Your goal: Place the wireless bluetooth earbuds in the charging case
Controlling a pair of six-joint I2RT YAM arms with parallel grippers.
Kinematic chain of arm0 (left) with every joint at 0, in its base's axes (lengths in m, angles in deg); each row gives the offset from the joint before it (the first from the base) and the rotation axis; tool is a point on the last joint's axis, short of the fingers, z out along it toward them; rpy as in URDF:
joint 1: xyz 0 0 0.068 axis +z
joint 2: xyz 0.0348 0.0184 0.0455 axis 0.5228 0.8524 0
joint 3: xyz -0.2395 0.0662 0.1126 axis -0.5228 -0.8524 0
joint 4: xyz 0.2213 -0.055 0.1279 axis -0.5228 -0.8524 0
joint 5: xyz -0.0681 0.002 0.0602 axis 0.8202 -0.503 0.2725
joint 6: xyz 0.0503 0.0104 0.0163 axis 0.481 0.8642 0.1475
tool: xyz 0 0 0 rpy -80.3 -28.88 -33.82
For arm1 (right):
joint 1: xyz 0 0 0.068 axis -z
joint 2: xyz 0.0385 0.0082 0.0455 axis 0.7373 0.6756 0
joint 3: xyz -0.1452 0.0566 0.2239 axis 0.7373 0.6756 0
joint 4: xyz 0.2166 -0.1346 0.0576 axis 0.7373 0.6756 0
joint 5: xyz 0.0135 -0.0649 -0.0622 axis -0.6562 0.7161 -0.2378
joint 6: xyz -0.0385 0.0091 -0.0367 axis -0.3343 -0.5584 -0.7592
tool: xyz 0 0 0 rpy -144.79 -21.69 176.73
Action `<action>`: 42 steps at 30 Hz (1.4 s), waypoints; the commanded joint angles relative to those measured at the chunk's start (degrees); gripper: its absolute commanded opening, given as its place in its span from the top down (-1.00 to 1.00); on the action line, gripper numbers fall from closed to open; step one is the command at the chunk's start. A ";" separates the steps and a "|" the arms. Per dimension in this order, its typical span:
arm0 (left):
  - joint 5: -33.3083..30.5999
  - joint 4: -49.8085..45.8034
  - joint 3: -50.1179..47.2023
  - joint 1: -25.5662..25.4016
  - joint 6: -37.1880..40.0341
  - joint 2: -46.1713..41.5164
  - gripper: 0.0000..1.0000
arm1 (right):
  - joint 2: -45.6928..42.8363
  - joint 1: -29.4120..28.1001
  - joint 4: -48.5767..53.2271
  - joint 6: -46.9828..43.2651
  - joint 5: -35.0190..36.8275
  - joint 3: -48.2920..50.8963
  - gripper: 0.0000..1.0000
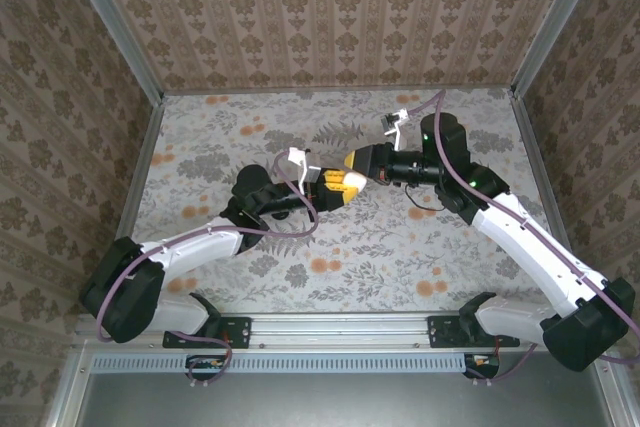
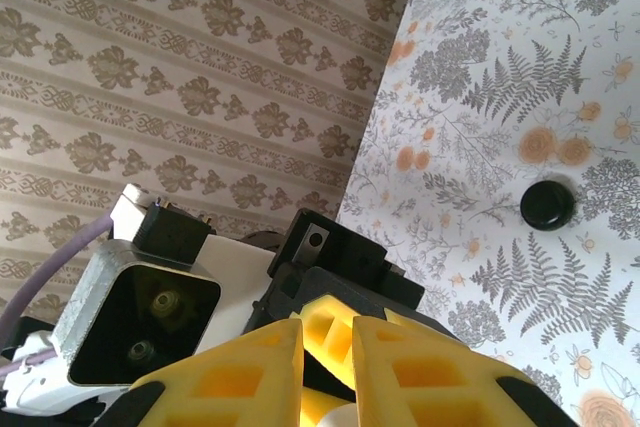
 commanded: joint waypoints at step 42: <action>-37.13 -49.50 4.36 6.41 -0.83 15.97 0.79 | -12.92 1.64 15.92 -18.55 39.00 12.54 -0.51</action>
